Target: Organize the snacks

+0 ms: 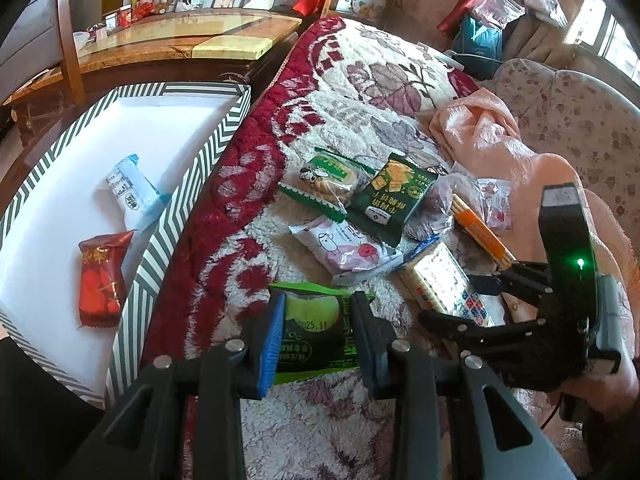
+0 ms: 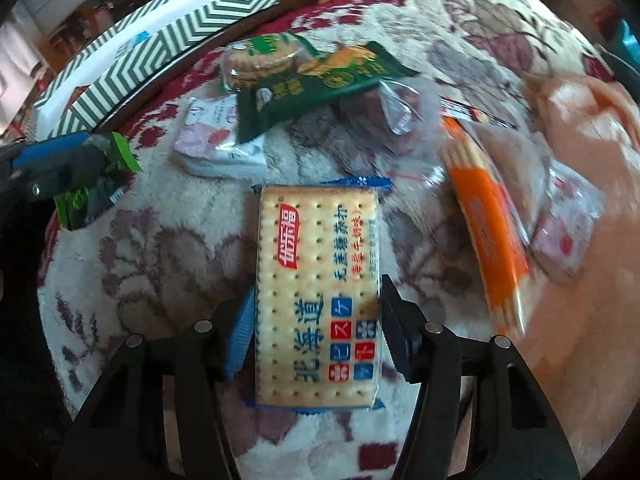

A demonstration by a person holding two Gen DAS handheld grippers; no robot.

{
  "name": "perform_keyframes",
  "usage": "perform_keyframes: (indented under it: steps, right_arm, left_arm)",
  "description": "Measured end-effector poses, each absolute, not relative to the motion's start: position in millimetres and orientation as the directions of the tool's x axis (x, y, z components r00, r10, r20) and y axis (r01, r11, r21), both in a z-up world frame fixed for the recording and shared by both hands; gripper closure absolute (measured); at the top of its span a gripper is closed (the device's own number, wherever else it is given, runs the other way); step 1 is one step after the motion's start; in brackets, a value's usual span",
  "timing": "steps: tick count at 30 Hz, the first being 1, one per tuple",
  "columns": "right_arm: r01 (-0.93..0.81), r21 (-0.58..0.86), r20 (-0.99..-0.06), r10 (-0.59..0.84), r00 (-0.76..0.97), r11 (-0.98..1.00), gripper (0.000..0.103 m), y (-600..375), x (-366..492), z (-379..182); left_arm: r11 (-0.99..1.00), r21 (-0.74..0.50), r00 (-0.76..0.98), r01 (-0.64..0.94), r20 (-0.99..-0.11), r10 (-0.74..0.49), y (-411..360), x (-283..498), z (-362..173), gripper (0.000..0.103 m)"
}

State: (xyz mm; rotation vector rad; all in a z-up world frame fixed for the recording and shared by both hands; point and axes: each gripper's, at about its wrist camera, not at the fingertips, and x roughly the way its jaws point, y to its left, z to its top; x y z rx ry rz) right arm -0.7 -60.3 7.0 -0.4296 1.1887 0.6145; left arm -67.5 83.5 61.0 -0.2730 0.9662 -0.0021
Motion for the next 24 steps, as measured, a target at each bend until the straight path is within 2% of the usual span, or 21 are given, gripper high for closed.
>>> perform_keyframes:
  steps: [8,15,24]
  right_arm:
    - [-0.618,0.124,-0.919,0.324,0.224,0.776,0.049,-84,-5,25]
    - [-0.638,0.164,-0.885,0.398,0.241,0.753,0.049,-68,-15,51]
    - [-0.687,0.187,-0.856,0.459,0.236,0.702,0.049,-28,-10,74]
  left_arm:
    - [0.962,-0.241,0.580,-0.126,-0.805,-0.125,87,-67,62,0.067]
    - [0.964,-0.234,0.615,-0.129,-0.782,-0.107,91,-71,76,0.067]
    - [0.960,-0.189,0.655,-0.205,-0.756,-0.009,125,-75,98,0.067]
